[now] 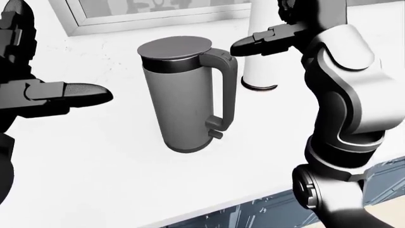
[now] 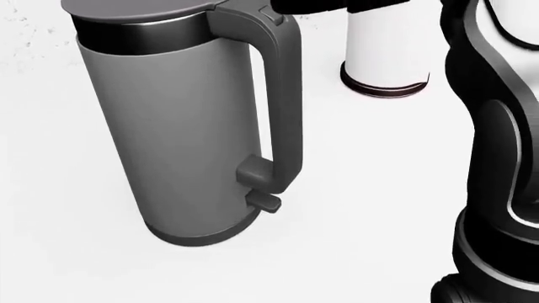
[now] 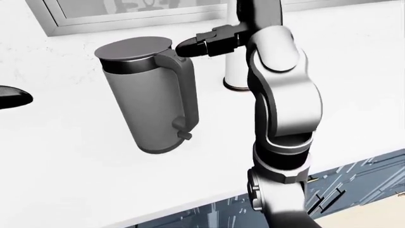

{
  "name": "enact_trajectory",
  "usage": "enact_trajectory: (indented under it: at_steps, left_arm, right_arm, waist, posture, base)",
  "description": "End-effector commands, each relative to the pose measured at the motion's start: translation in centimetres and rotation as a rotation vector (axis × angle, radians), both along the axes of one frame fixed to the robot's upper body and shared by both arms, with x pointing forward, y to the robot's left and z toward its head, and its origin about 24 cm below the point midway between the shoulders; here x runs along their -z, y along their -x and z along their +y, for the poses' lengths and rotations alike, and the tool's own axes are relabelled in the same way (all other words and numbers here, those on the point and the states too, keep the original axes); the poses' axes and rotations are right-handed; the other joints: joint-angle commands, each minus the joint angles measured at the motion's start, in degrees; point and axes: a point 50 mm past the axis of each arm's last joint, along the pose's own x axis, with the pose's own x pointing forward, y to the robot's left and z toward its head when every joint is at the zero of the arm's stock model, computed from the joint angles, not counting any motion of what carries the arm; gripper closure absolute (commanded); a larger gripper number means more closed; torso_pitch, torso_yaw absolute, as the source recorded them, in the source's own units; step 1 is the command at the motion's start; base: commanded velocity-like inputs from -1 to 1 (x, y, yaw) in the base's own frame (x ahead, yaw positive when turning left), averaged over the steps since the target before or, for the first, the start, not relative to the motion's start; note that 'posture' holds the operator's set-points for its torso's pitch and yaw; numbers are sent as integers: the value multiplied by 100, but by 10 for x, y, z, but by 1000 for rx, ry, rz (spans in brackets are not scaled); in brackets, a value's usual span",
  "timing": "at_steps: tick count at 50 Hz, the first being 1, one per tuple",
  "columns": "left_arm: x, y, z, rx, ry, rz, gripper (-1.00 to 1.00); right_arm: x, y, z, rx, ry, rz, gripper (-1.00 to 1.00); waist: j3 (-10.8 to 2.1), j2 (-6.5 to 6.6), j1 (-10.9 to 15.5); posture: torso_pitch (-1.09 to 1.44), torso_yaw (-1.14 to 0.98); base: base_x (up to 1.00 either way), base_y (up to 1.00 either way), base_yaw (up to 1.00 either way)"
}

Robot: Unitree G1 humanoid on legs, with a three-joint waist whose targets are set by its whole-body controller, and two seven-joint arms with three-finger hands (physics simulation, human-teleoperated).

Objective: Press the button to open the lid of the electric kettle.

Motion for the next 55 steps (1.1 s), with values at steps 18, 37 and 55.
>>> enact_trajectory:
  at_steps: [18, 37, 55]
  left_arm:
    - [-9, 4, 2, -13, 3, -56, -100]
    - [-9, 5, 1, -12, 3, -58, -100]
    - [-10, 6, 2, -14, 4, -60, -100]
  right_arm:
    - [-15, 3, -3, 21, -10, -74, -100]
    - [-15, 0, -5, 52, -21, -63, -100]
    - [-10, -4, 1, 50, -11, -49, -100]
  waist:
    - [-93, 19, 4]
    - [-89, 21, 3]
    - [-96, 31, 2]
  posture:
    - [-26, 0]
    - [-26, 0]
    - [-26, 0]
  base:
    - [0, 0, 0]
    - [0, 0, 0]
    - [0, 0, 0]
